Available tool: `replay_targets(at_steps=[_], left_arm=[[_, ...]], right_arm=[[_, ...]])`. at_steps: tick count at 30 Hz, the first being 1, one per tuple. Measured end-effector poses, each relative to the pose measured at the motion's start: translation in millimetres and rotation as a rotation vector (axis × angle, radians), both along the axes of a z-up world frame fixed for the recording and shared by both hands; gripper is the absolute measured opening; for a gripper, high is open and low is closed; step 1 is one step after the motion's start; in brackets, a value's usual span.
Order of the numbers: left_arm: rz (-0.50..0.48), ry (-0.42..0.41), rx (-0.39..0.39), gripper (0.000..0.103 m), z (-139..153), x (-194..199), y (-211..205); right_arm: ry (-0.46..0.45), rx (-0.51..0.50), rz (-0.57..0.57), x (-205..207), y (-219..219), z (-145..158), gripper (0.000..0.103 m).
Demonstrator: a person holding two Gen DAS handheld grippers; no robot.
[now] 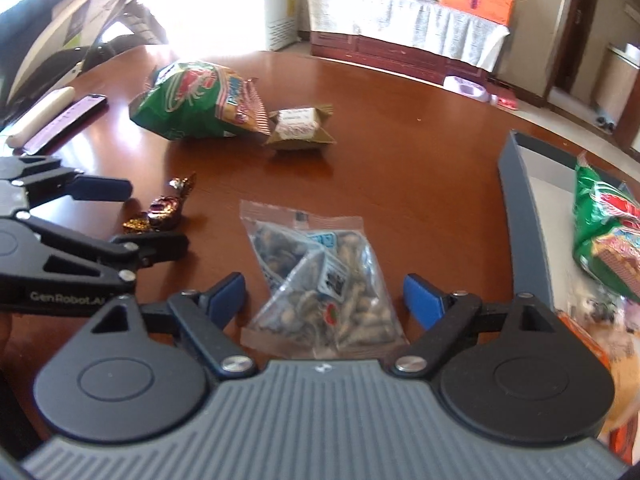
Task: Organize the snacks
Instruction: 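Move the right tool to the clear sunflower seed bag and grasp it, then carry the seed bag with the right tool toward the grey box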
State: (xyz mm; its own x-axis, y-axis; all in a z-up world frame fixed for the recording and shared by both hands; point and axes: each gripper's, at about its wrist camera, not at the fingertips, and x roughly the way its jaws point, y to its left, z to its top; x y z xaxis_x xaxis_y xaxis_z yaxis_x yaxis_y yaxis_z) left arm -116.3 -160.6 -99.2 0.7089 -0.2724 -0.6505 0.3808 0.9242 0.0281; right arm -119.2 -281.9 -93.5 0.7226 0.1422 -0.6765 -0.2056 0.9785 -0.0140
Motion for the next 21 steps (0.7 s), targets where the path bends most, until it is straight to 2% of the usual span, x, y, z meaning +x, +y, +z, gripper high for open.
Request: replay_targets(at_steps=[3,4,5,6,10,12,13,21], left_arm=[[-0.01,-0.011,0.01,0.074,0.8,-2.2,-4.2],[-0.019,-0.012,0.007,0.068,1.3,-3.6,-5.0],[-0.028,-0.009,0.001,0.061,2.0,-4.6,-5.7],[-0.034,-0.008,-0.004,0.058,2.6,-6.1,-6.7],[-0.044,-0.012,-0.006,0.047,3.4,-9.9,-10.5],[-0.055,-0.014,-0.006,0.036,4.0,-11.1,-12.2],[-0.056,-0.02,-0.003,0.025,4.0,-11.6,-13.7],[-0.001,-0.04,0.022,0.025,4.0,-8.1,-16.5]], right_arm=[[0.019,0.041,0.002,1.6,-4.3,0.4,0.085],[0.02,0.043,0.003,1.1,-4.3,1.7,0.075],[0.018,0.042,-0.001,0.1,-3.5,3.3,0.072],[0.019,0.043,-0.005,-0.7,-3.0,3.9,0.069],[0.017,0.045,-0.026,-3.6,-1.9,3.5,0.067],[0.017,0.045,-0.033,-5.7,-1.9,3.5,0.066],[0.016,0.044,-0.036,-6.7,-1.8,3.8,0.066],[0.007,0.049,-0.053,-9.5,-3.8,6.2,0.065]])
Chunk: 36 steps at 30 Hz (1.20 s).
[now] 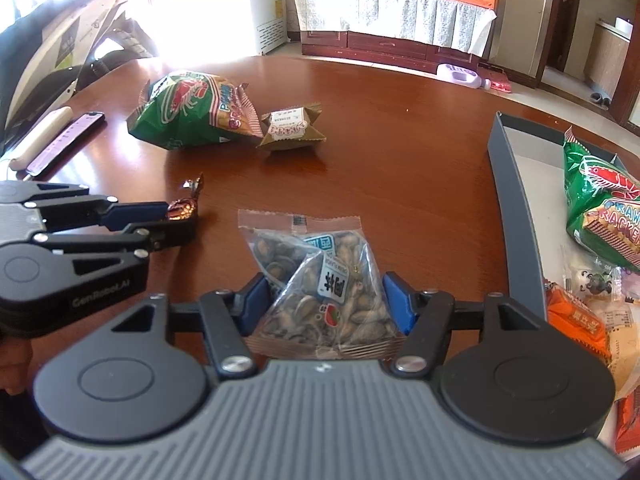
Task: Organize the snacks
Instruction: 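Carry the seed bag with the right tool toward the grey box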
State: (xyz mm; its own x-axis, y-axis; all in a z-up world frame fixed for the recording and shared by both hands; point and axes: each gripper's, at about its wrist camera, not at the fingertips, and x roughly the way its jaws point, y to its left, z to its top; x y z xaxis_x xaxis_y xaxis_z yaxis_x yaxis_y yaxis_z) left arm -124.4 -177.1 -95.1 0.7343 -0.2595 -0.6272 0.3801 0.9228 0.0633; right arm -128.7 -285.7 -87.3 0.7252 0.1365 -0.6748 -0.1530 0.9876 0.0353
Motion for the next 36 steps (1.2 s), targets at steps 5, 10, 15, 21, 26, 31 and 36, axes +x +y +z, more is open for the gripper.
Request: replay_targets(at_steps=[5,10,15,21,26,31,36], left_arm=[[0.025,-0.012,0.014,0.025,0.2,2.2,0.9],[0.039,-0.02,0.023,0.025,-0.5,3.4,-0.3],[0.043,-0.027,0.032,0.025,-0.7,3.4,-3.1],[0.024,-0.035,0.05,0.025,-1.2,-0.2,-15.3],[-0.008,-0.048,0.07,0.025,-1.9,-3.7,-28.3],[-0.017,-0.048,0.075,0.025,-1.9,-4.8,-35.4],[-0.02,-0.057,0.06,0.025,3.8,-6.2,-41.8]], right_arm=[[-0.022,0.013,0.001,-4.6,-0.7,4.5,0.065],[-0.04,0.015,0.002,-9.8,-3.5,8.4,0.065],[-0.069,0.024,-0.004,-15.6,-9.0,14.9,0.065],[-0.093,0.031,-0.002,-20.7,-11.3,21.1,0.065],[-0.109,0.032,-0.005,-23.1,-13.2,25.5,0.065],[-0.119,0.039,-0.017,-25.5,-18.1,28.3,0.065],[-0.136,0.046,-0.027,-29.5,-23.0,32.0,0.065]])
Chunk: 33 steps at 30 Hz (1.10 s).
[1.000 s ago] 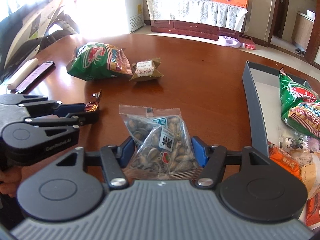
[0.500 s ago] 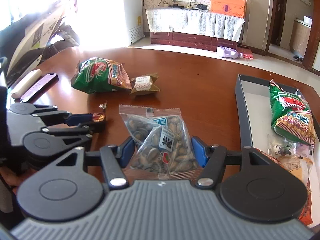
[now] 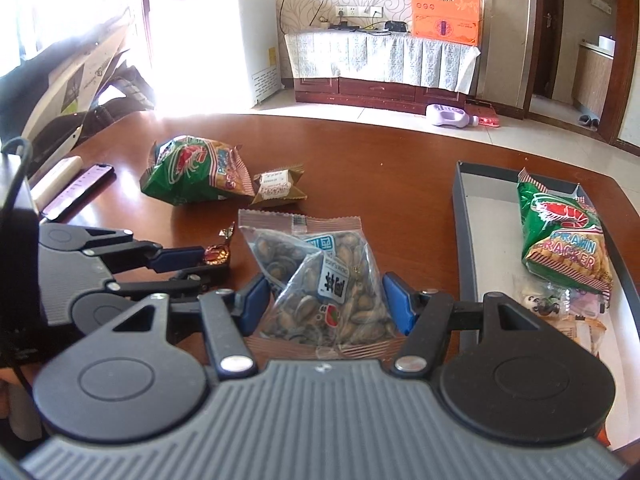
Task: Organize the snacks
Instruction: 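Carry the seed bag with the right tool toward the grey box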
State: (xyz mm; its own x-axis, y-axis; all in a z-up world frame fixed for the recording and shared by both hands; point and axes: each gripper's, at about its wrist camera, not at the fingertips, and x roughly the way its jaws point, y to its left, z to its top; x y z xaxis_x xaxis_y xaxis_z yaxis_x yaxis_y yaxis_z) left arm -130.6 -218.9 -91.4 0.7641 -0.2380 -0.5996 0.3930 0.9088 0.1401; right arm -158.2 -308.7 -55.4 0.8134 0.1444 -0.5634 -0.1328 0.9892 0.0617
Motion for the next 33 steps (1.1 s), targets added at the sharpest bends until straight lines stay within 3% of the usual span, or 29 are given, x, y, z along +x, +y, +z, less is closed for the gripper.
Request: replay_targets(at_steps=[21,33], left_arm=[[-0.014,-0.027,0.007,0.025,11.1,-6.9,-24.0],[-0.045,-0.057,-0.03,0.025,25.3,-13.8,-42.6]], right_arm=[[-0.045,0.029,-0.01,-20.7,-18.9,12.6,0.065],[-0.083,0.045,-0.036,-36.9,-36.0,20.6,0.065]])
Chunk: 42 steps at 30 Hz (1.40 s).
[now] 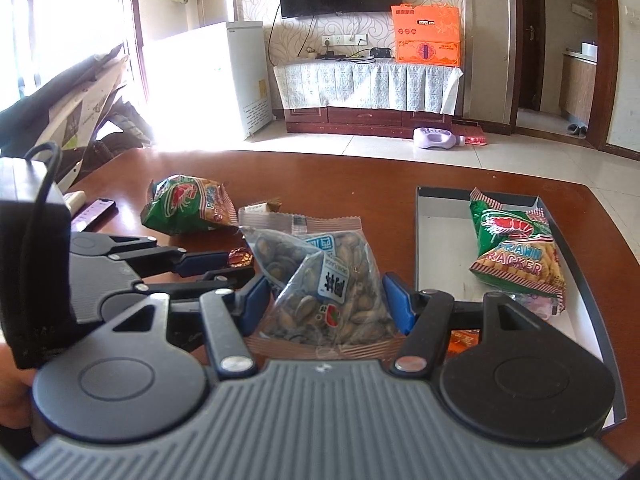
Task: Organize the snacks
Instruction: 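Carry the seed bag with the right tool toward the grey box, then carry the brown chocolate over the grey box with the left tool and open it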
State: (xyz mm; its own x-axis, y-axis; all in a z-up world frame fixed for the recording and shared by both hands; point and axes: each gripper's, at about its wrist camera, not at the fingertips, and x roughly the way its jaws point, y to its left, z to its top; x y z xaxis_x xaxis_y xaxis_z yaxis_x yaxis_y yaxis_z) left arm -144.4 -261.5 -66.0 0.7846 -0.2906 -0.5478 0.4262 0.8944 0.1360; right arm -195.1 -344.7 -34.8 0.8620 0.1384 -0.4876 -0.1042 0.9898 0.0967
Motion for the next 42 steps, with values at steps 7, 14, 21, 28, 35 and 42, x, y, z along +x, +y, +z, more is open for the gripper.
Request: replay_targets(at_steps=[7,14,21,28,35,42], left_arm=[[-0.022,-0.006,-0.022,0.025,5.9,-3.4,-13.4],[-0.056,-0.017,-0.032,0.025,11.2,-6.7,-32.0],[-0.097,-0.029,-0.042,0.025,16.9,-5.6,-55.7],[-0.08,-0.004,-0.075,0.025,17.3,6.0,-73.2],[-0.103,-0.008,-0.103,0.025,22.1,12.6,-97.5],[-0.156,-0.03,-0.101,0.025,21.1,20.9,-126.1]], right_arm=[[-0.019,0.009,-0.014,-6.4,-11.1,4.7,0.065],[-0.03,0.017,-0.044,-13.8,-25.5,5.5,0.065],[-0.034,0.027,-0.104,-24.7,-51.1,3.5,0.065],[-0.015,0.035,-0.155,-31.8,-73.5,-3.4,0.065],[0.014,0.02,-0.186,-36.3,-83.5,-12.2,0.065],[0.016,0.022,-0.225,-35.2,-99.2,-14.4,0.065]])
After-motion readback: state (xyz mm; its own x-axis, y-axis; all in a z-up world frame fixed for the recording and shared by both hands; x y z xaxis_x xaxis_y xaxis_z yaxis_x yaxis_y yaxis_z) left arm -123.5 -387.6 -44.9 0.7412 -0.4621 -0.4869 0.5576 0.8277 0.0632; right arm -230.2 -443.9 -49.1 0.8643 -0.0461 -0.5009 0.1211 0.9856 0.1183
